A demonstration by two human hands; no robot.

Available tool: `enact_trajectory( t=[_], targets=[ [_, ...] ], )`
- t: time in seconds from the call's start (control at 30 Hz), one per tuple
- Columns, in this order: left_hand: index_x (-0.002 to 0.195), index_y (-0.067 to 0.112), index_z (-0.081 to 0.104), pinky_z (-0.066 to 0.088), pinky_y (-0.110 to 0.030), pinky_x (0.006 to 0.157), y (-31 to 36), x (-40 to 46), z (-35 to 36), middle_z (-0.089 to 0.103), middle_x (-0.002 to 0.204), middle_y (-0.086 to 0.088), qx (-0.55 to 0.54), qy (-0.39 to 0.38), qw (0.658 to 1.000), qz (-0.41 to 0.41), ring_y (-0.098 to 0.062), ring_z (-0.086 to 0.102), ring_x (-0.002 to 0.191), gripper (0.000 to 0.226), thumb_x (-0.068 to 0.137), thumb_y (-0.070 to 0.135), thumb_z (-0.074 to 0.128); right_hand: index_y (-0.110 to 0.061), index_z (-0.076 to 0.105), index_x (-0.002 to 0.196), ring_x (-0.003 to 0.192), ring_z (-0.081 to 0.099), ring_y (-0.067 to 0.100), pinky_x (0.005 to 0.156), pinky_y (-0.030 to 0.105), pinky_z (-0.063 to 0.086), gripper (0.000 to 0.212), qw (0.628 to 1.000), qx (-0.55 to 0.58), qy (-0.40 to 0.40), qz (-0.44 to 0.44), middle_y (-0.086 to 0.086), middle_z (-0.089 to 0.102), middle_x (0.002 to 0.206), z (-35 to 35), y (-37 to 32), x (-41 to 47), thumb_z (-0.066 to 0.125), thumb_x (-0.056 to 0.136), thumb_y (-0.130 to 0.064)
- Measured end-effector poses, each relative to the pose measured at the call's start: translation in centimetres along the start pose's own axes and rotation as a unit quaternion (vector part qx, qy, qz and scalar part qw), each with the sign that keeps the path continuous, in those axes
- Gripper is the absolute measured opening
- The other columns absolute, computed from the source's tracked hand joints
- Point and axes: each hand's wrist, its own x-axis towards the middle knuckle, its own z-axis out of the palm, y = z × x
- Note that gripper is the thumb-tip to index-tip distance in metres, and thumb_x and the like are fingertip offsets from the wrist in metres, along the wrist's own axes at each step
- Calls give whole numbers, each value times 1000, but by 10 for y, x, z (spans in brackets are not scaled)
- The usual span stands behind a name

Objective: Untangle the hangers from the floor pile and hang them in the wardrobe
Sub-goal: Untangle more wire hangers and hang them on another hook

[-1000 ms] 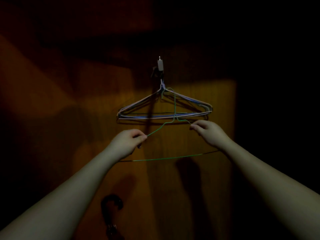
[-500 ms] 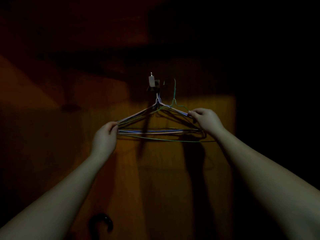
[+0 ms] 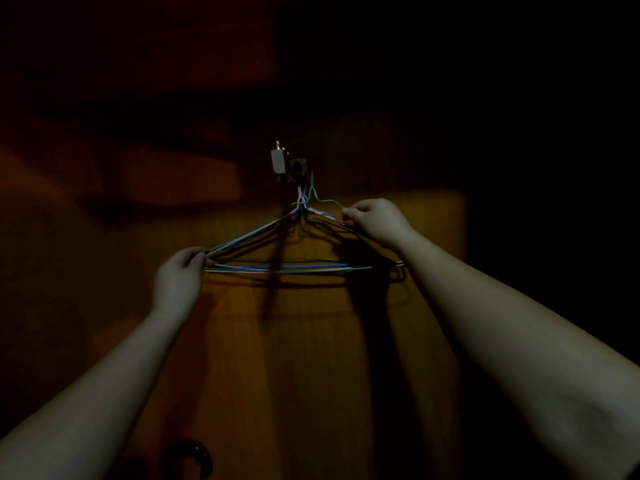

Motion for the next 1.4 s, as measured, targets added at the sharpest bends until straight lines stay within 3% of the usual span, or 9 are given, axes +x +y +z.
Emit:
enact_trajectory(
  t=[0.1, 0.2, 0.37, 0.47, 0.73, 0.9, 1.0, 1.13, 1.4],
  targets=[
    [114, 12, 67, 37, -30, 65, -8, -2, -4, 68, 86, -4, -18, 1, 1000, -4, -37, 60, 89, 22, 100, 18, 50, -22, 69, 99, 77, 55, 7, 59, 24, 40, 23, 1000, 6, 9, -12, -6, 63, 88, 4, 2, 0, 59, 94, -42],
    [108, 19, 67, 39, -31, 73, -15, 1, -8, 71, 101, -6, -19, 1, 1000, -4, -36, 62, 93, 18, 100, 21, 51, -20, 64, 94, 71, 52, 4, 55, 24, 37, 23, 1000, 3, 8, -9, -8, 58, 80, 7, 0, 1, 61, 92, -43],
    [102, 14, 61, 38, -32, 60, -23, 0, -6, 70, 95, -7, 0, 11, 1000, -8, -28, 57, 74, 10, 99, 18, 53, -20, 59, 94, 76, 54, 12, 54, 26, 36, 26, 999, -40, -5, -10, -3, 58, 86, 13, 0, -1, 57, 94, -46],
    [101, 9, 62, 34, -32, 57, -30, -1, -4, 68, 93, -12, 36, 26, 999, -21, -25, 55, 76, 12, 97, 17, 55, -18, 61, 98, 85, 54, 15, 60, 27, 39, 27, 998, -58, -4, -10, -1, 58, 94, 17, 2, -2, 56, 95, -44],
    [107, 1, 69, 38, -35, 88, -32, 10, 7, 56, 115, -21, 155, 37, 987, -3, -36, 51, 112, 25, 96, 22, 60, -16, 63, 105, 91, 57, 19, 73, 34, 49, 28, 986, -163, 37, -14, 2, 60, 100, 24, -2, 1, 54, 96, -41],
    [114, 1, 62, 37, -46, 97, -25, 7, 9, 53, 125, -21, 271, 68, 958, 65, -38, 43, 121, 32, 97, 27, 56, -21, 54, 126, 114, 51, 18, 94, 40, 49, 39, 976, -195, 76, -62, 0, 53, 123, 15, 17, -3, 62, 91, -36],
    [131, 2, 53, 34, -47, 104, -25, 12, 7, 49, 138, -18, 305, 19, 944, 124, -36, 42, 129, 41, 100, 29, 48, -21, 46, 137, 125, 46, 19, 103, 40, 43, 50, 969, -219, 89, -74, 0, 49, 135, 8, 30, -11, 61, 92, -37],
    [144, 4, 42, 30, -45, 112, -23, 29, 6, 41, 150, -15, 320, -38, 937, 132, -32, 37, 138, 50, 103, 34, 40, -21, 37, 146, 133, 42, 22, 106, 41, 38, 57, 967, -237, 63, -66, 2, 44, 145, 6, 44, -15, 53, 96, -43],
    [139, 7, 50, 37, -40, 105, -26, 35, 20, 48, 146, -12, 298, -97, 940, 136, -32, 45, 132, 42, 105, 29, 37, -18, 37, 147, 130, 46, 25, 102, 39, 41, 54, 972, -225, 19, -67, 7, 48, 145, 18, 50, -17, 46, 100, -43]
  ],
)
